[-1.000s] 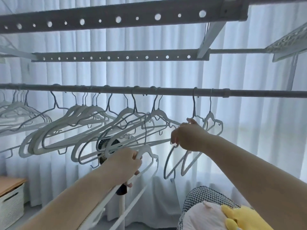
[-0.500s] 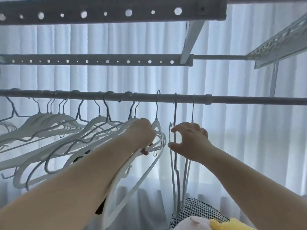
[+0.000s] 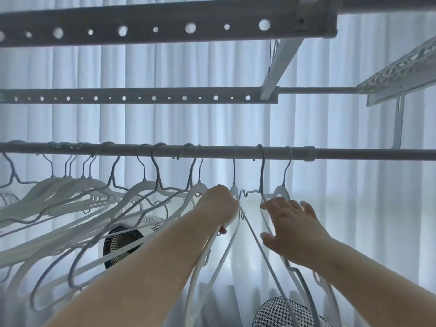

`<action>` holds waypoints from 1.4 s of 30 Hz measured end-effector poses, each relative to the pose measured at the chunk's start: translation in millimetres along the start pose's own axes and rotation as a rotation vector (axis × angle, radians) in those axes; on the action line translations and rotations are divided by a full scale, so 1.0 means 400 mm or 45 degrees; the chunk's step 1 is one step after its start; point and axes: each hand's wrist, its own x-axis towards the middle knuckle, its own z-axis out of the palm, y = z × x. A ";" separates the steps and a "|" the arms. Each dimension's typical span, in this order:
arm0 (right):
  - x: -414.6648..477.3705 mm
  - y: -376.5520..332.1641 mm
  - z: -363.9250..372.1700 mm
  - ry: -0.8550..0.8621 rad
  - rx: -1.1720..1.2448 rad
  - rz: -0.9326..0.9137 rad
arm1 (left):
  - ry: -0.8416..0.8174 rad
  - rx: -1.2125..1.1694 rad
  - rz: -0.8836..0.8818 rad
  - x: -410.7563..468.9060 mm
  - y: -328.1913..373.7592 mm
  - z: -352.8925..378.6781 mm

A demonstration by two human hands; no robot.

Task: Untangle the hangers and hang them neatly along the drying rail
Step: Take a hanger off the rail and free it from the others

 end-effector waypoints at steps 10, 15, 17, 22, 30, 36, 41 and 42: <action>0.061 -0.098 -0.086 0.207 -0.002 -0.098 | 0.405 0.444 0.275 -0.114 -0.067 -0.139; 0.117 -0.179 -0.091 0.245 -0.057 -0.186 | 0.349 0.467 0.129 -0.138 -0.163 -0.205; 0.136 -0.206 -0.082 0.228 -0.051 -0.202 | 0.243 0.423 0.079 -0.136 -0.193 -0.208; 0.193 -0.249 -0.085 0.262 -0.029 -0.203 | -0.015 0.263 -0.027 -0.131 -0.250 -0.191; 0.277 -0.278 -0.101 0.385 0.023 -0.118 | 0.021 0.255 0.021 -0.118 -0.293 -0.198; 0.276 -0.258 -0.094 0.279 0.003 -0.068 | 0.361 0.305 0.290 -0.156 -0.268 -0.206; 0.269 -0.246 -0.104 0.229 -0.003 -0.080 | 0.299 0.651 0.267 -0.136 -0.233 -0.175; 0.267 -0.243 -0.108 0.224 0.003 -0.089 | 0.314 0.757 0.265 -0.128 -0.229 -0.168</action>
